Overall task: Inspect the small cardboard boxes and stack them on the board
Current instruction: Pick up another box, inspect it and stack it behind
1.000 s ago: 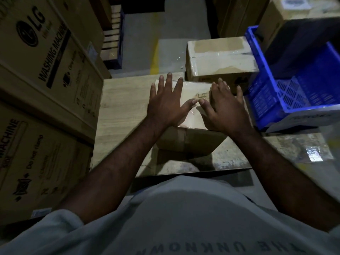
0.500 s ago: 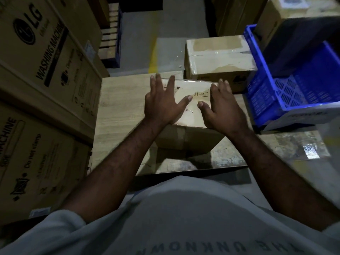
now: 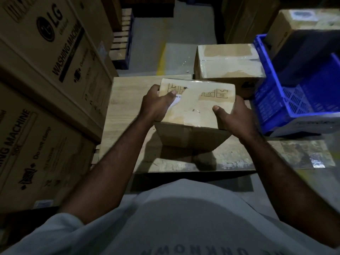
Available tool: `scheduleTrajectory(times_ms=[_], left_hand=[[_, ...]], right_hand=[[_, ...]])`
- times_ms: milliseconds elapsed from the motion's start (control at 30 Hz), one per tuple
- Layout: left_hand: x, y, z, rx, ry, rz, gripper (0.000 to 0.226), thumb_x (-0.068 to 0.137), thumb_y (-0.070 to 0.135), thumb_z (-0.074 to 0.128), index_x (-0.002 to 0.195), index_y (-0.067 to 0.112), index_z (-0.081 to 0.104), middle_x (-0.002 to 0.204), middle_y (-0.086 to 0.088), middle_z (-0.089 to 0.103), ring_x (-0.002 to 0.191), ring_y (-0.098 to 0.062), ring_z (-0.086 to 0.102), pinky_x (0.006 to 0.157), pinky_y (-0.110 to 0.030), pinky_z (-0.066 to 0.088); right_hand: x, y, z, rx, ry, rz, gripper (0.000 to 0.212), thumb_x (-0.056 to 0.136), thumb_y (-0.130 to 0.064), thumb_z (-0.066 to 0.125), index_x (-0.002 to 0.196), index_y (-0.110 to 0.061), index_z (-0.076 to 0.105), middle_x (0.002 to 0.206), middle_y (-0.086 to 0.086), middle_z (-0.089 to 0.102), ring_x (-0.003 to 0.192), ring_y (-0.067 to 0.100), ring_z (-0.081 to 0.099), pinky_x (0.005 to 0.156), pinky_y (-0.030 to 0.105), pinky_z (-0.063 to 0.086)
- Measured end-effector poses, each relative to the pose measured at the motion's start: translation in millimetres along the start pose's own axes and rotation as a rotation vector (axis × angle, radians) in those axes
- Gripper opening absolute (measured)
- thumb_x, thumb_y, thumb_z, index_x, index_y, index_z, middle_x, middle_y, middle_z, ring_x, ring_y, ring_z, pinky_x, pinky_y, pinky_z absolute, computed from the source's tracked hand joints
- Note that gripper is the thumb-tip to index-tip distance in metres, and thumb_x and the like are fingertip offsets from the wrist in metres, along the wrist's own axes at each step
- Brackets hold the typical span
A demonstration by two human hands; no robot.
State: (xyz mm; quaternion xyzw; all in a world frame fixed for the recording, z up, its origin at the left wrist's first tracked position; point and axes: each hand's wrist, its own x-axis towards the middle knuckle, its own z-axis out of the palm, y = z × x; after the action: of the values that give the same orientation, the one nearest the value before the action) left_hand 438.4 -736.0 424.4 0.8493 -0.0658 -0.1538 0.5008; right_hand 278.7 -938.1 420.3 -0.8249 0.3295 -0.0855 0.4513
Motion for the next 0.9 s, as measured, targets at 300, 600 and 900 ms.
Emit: scheduleTrajectory(times_ms=[300,600,900], left_hand=[[-51,-17,-38,-0.101,0.394,-0.044,0.049,0.095,0.066,0.055,0.085,0.017,0.052,0.078,0.005,0.062,0.070,-0.011,0.058,0.059,-0.031,0.044],[-103,-54,3,0.040,0.202,-0.121,0.032,0.095,0.045,0.068,0.081,0.016,0.062,0.075,0.005,0.066,0.068,-0.012,0.064,0.060,-0.029,0.049],[-121,-66,57,0.242,-0.425,-0.087,0.045,0.088,0.058,0.070,0.117,0.024,0.062,0.114,0.003,0.070,0.100,-0.017,0.068,0.084,-0.045,0.062]], right_hand=[[6,1,24,0.041,-0.198,-0.191,0.078,0.089,-0.015,0.080,0.150,-0.016,0.032,0.136,-0.003,0.061,0.123,0.012,0.059,0.101,0.041,0.056],[55,38,35,-0.170,-0.229,-0.314,0.082,0.093,-0.007,0.076,0.159,-0.018,0.029,0.141,0.004,0.058,0.122,0.023,0.059,0.089,0.032,0.046],[53,83,48,0.130,-0.203,-0.033,0.076,0.099,-0.002,0.061,0.164,-0.025,0.027,0.144,-0.009,0.052,0.128,0.015,0.054,0.099,0.032,0.048]])
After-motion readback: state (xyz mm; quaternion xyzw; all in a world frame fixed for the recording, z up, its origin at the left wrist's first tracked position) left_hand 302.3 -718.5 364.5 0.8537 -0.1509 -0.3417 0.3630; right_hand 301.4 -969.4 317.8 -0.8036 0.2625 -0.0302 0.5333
